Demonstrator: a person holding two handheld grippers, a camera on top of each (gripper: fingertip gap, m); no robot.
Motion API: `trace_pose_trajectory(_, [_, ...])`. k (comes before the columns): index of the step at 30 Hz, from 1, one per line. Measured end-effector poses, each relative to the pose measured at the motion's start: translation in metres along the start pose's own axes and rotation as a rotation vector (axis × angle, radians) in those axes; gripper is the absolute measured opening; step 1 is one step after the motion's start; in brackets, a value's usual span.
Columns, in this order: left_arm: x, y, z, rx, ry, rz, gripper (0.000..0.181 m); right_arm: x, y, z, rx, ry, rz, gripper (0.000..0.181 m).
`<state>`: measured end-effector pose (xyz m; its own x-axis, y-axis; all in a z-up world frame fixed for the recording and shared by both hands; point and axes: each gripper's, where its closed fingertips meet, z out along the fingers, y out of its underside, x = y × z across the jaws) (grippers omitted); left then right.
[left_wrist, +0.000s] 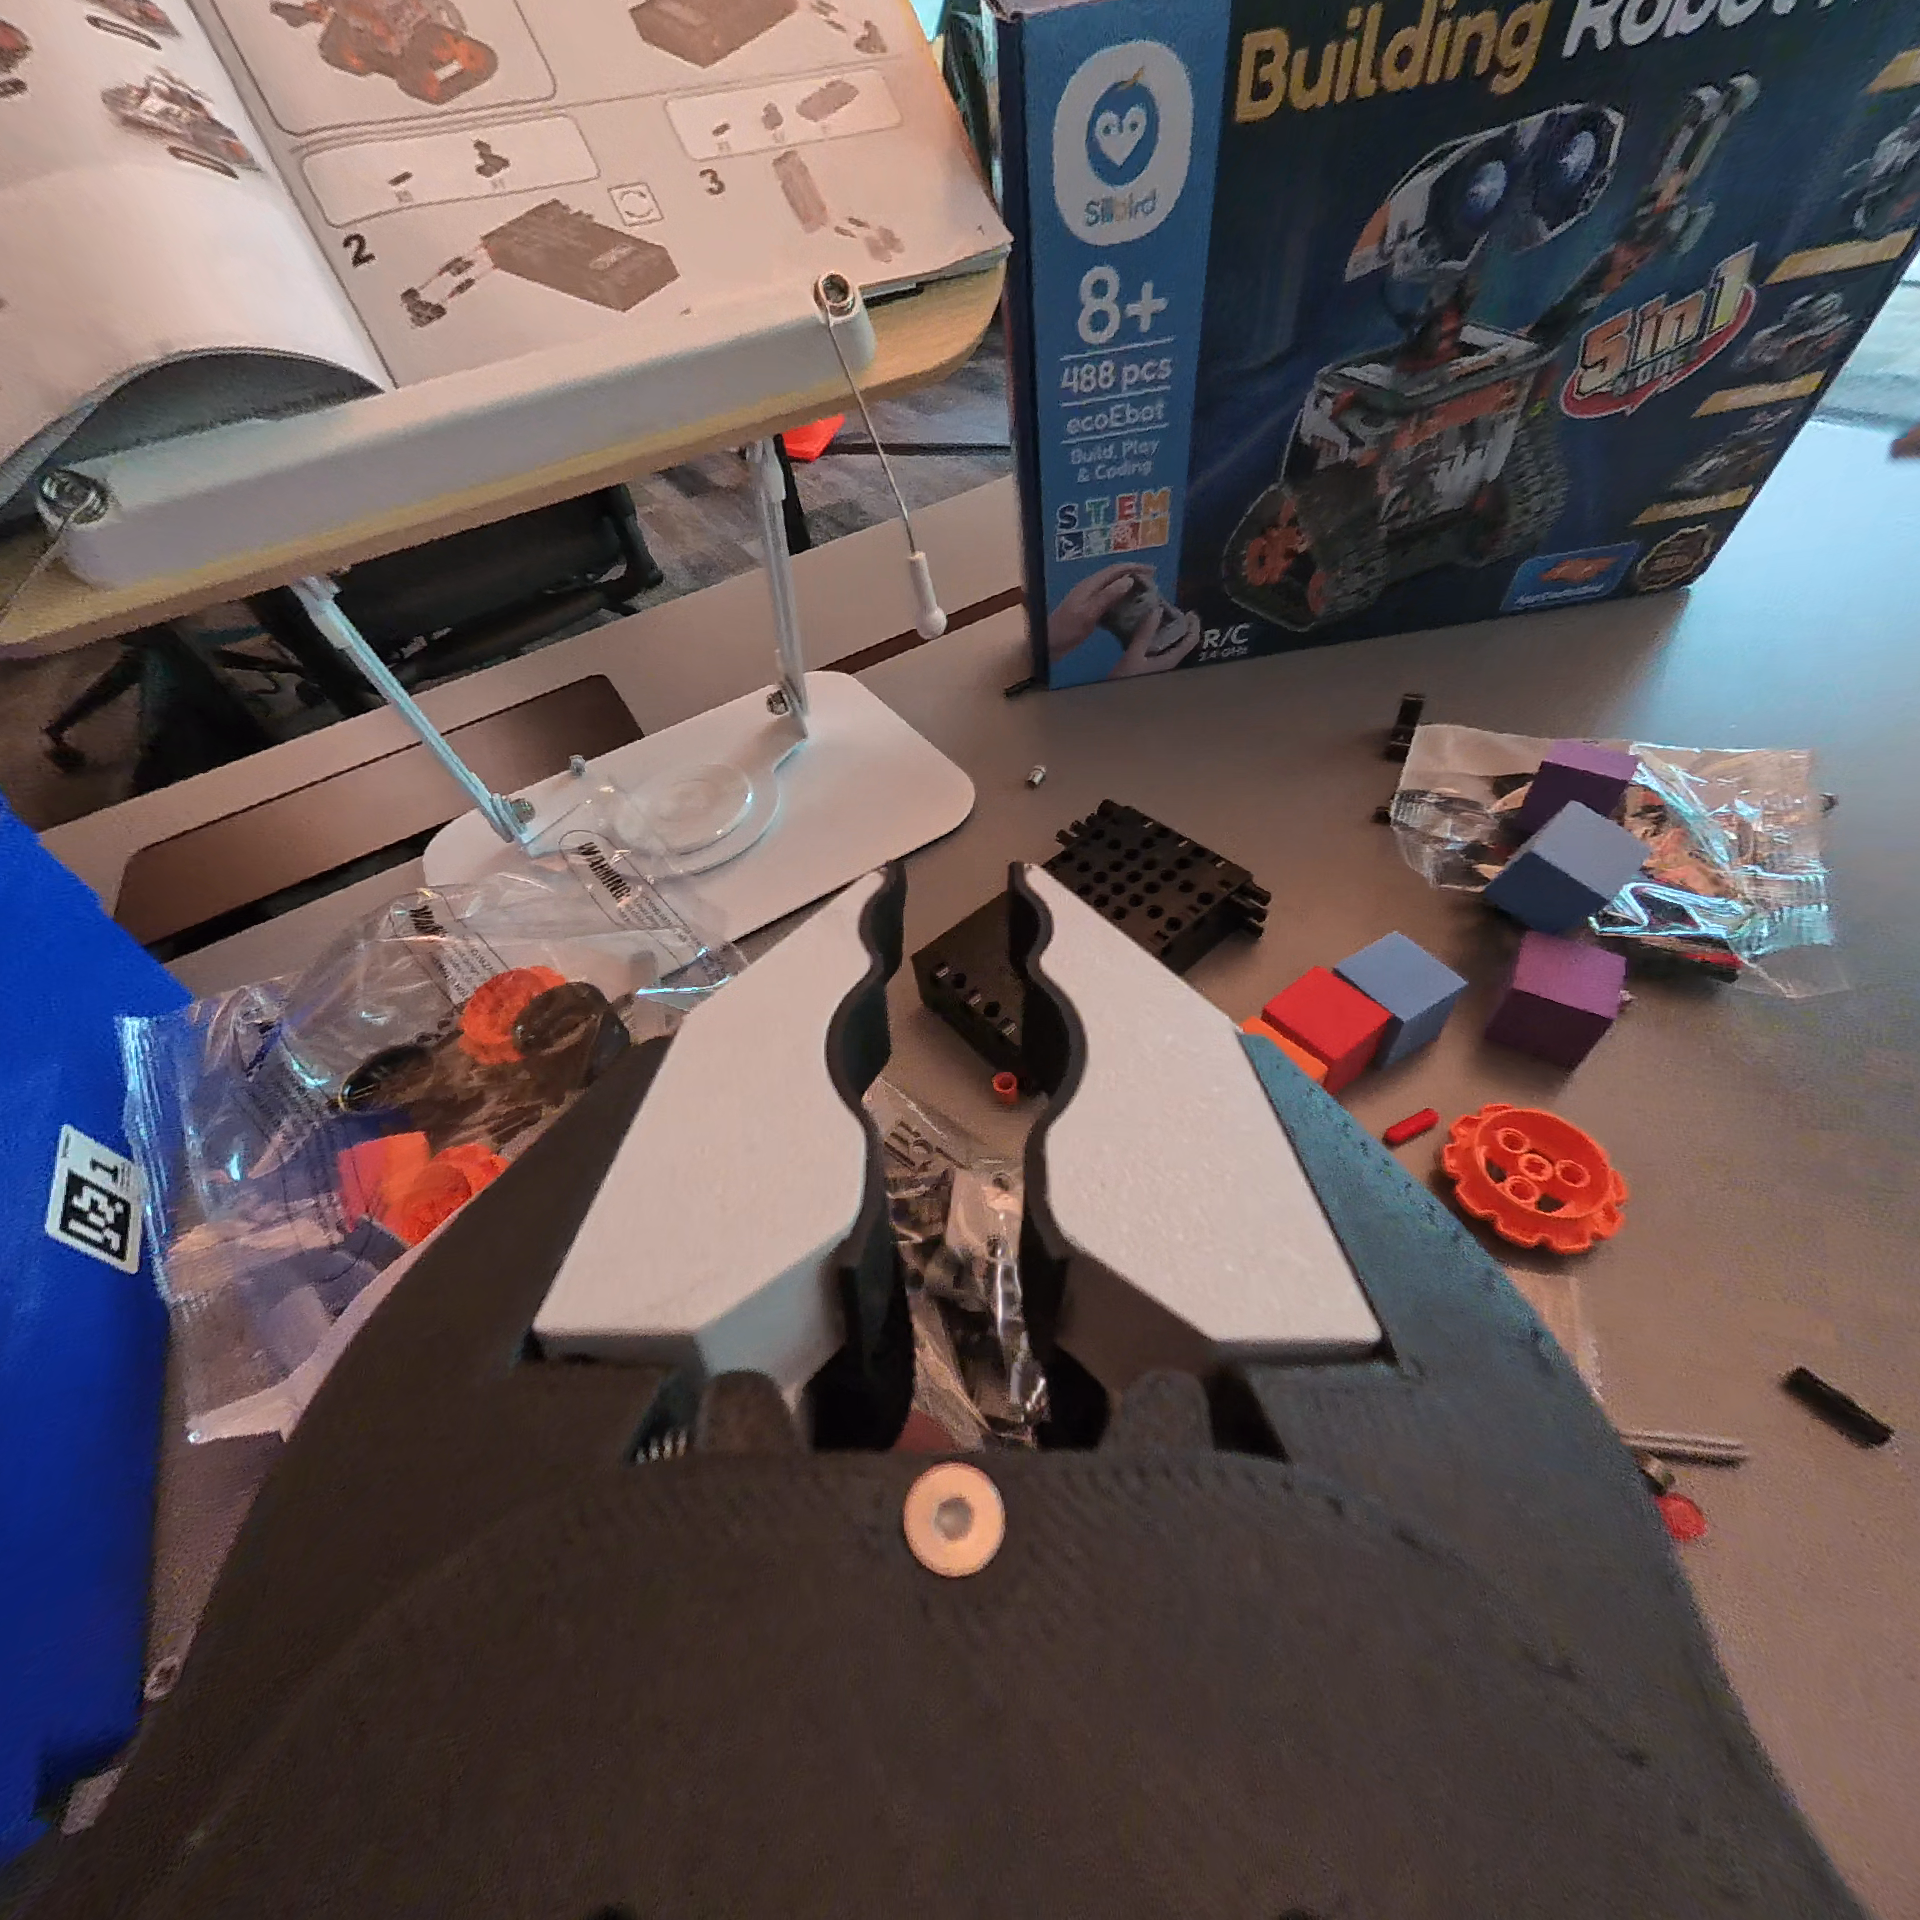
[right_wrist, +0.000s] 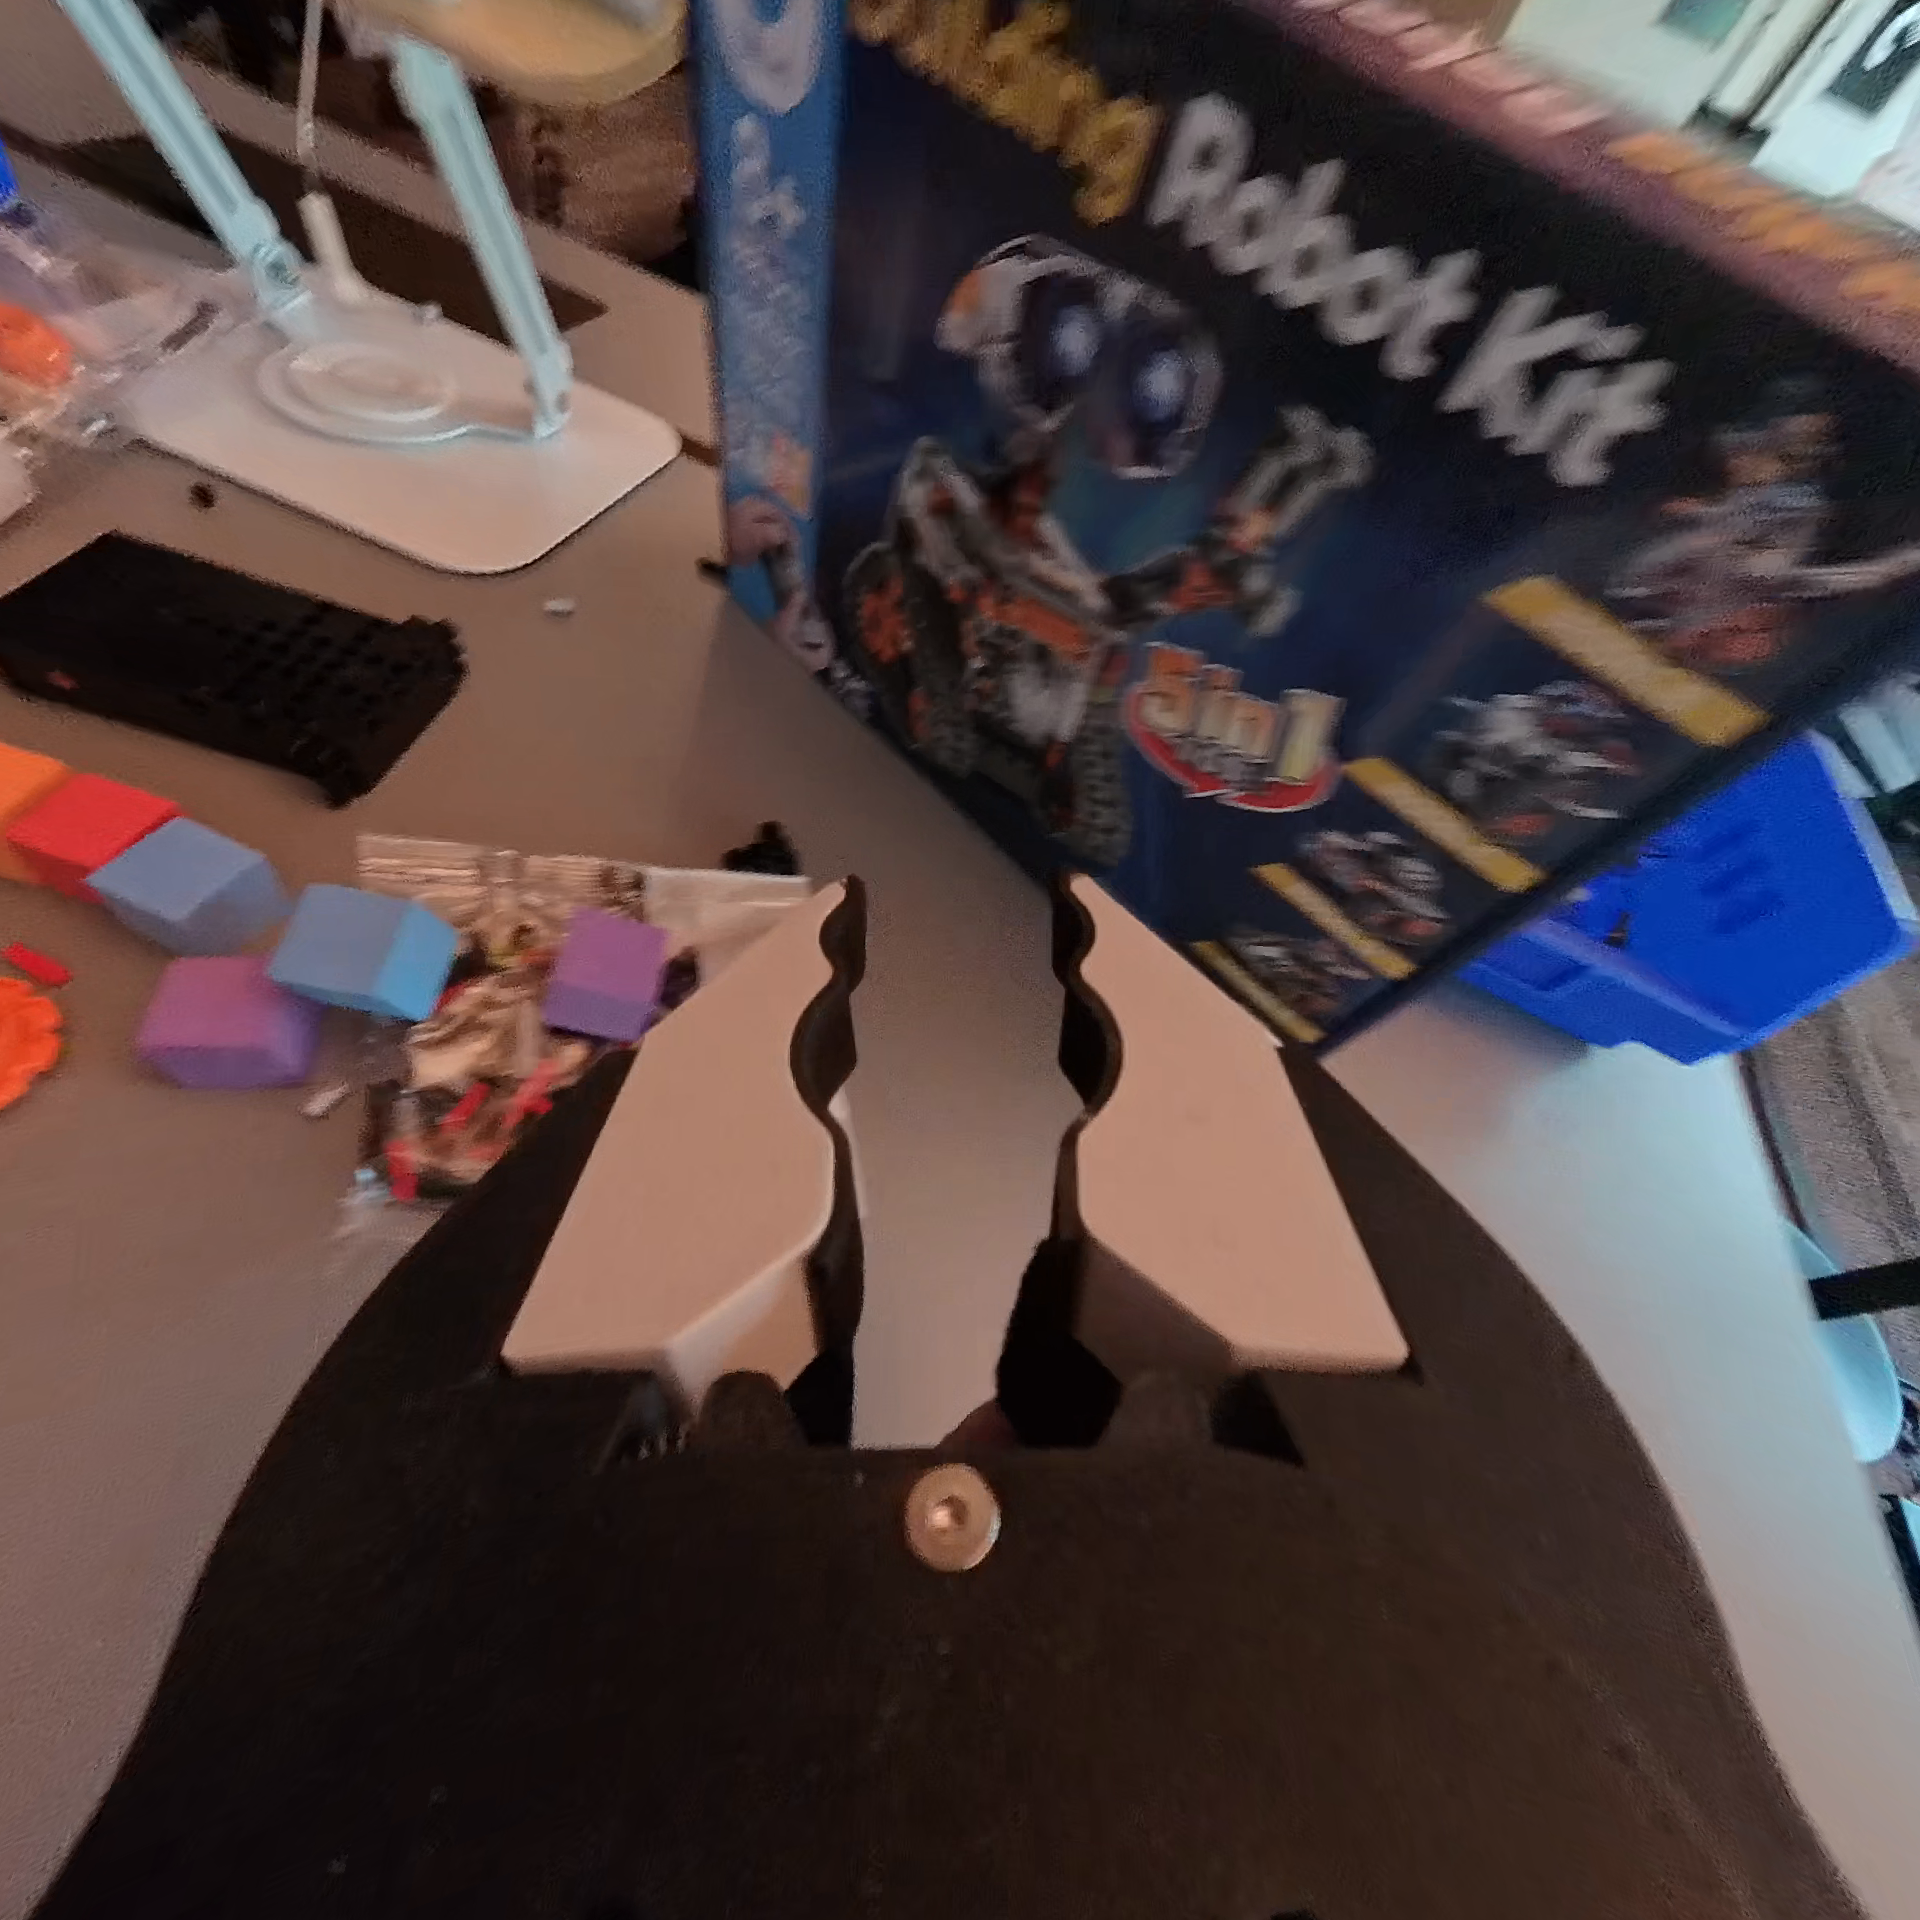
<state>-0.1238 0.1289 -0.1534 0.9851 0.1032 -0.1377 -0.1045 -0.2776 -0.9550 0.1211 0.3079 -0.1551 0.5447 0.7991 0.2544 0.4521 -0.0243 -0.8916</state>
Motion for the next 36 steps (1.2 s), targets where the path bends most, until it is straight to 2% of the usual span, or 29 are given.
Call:
trace_pose_trajectory(4, [0.008,0.0,0.002,-0.005,0.029,0.001,0.018,0.067,-0.011,-0.016,0.102,0.054,0.069,0.049])
trace_pose_trajectory(6, [0.009,0.002,0.003,-0.015,0.03,0.012,0.018,0.102,-0.016,-0.017,0.168,0.054,0.113,0.065])
trace_pose_trajectory(8, [0.01,0.004,0.004,-0.023,0.034,0.014,0.018,0.124,-0.02,-0.009,0.242,-0.015,0.135,0.079])
trace_pose_trajectory(11, [0.014,0.005,0.006,-0.031,0.047,0.019,0.019,0.151,-0.015,0.018,0.236,-0.065,0.104,0.1])
trace_pose_trajectory(15, [0.012,0.007,0.007,-0.042,0.036,0.039,0.019,0.138,-0.018,0.05,0.24,-0.272,0.046,0.099])
trace_pose_trajectory(17, [0.011,0.007,0.007,-0.042,0.033,0.037,0.019,0.136,-0.016,0.065,0.208,-0.311,0.035,0.101])
trace_pose_trajectory(18, [0.011,0.008,0.007,-0.045,0.032,0.039,0.019,0.135,-0.017,0.071,0.212,-0.337,0.044,0.089])
trace_pose_trajectory(21, [0.01,0.009,0.009,-0.054,0.025,0.056,0.019,0.135,-0.021,0.077,0.226,-0.417,0.097,0.081])
trace_pose_trajectory(24, [0.012,0.008,0.011,-0.058,0.026,0.078,0.019,0.132,-0.021,0.068,0.227,-0.491,0.119,0.072])
trace_pose_trajectory(29, [0.016,0.007,0.011,-0.059,0.024,0.121,0.019,0.122,-0.022,0.051,0.239,-0.463,0.062,0.069])
trace_pose_trajectory(36, [0.018,0.003,0.007,-0.039,0.022,0.132,0.018,0.124,-0.038,-0.005,0.247,-0.398,0.049,0.068])
